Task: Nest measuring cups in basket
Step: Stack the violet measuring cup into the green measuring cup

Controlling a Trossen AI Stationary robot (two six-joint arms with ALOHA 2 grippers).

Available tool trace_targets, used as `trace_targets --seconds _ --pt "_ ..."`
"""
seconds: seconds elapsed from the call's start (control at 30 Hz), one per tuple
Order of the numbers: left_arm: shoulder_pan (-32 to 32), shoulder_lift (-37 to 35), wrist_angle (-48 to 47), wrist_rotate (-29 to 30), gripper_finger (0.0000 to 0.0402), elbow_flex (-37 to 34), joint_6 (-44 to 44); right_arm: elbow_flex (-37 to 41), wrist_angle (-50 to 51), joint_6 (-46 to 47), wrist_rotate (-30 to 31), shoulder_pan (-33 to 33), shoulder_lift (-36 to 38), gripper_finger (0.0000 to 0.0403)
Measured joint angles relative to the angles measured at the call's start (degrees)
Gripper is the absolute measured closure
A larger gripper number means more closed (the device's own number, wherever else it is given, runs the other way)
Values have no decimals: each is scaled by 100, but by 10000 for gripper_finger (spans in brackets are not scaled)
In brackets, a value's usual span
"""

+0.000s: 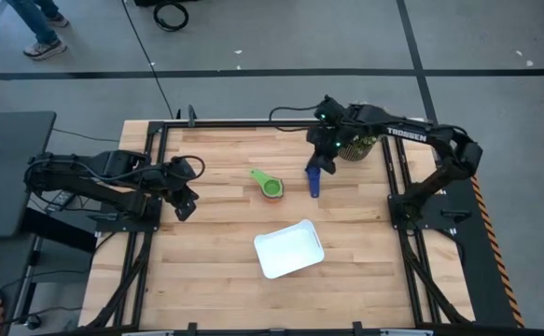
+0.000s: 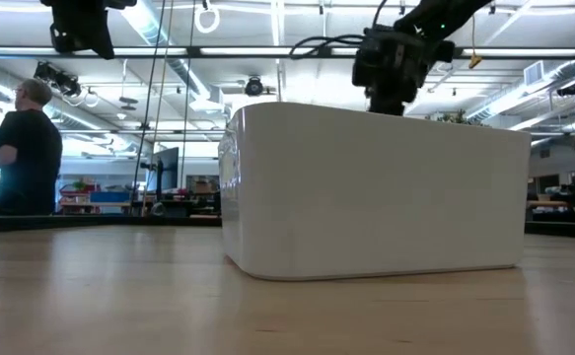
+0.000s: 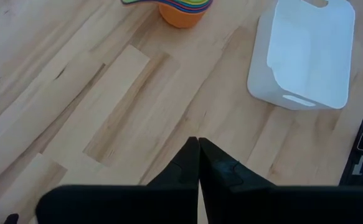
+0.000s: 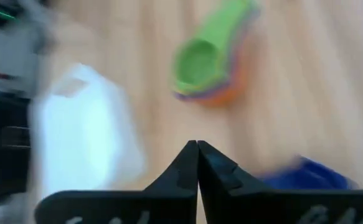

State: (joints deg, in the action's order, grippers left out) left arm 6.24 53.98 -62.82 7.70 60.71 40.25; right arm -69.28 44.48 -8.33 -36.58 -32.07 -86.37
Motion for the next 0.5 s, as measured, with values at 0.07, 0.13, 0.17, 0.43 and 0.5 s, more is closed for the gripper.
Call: trace_targets --seconds 0.07,0.13,0.17,0.43,0.5 --pt "-2 0 3 14 393 0 127 1 91 -36 571 34 11 382" --pt "-4 0 17 53 393 0 294 2 48 -40 920 68 14 377" --pt "-4 0 42 81 393 0 393 2 -14 -15 1118 87 14 375" --pt "-7 2 290 168 393 0 603 2 57 270 1833 124 14 385" --pt "-7 2 327 168 393 0 590 2 153 -333 1513 132 14 389"
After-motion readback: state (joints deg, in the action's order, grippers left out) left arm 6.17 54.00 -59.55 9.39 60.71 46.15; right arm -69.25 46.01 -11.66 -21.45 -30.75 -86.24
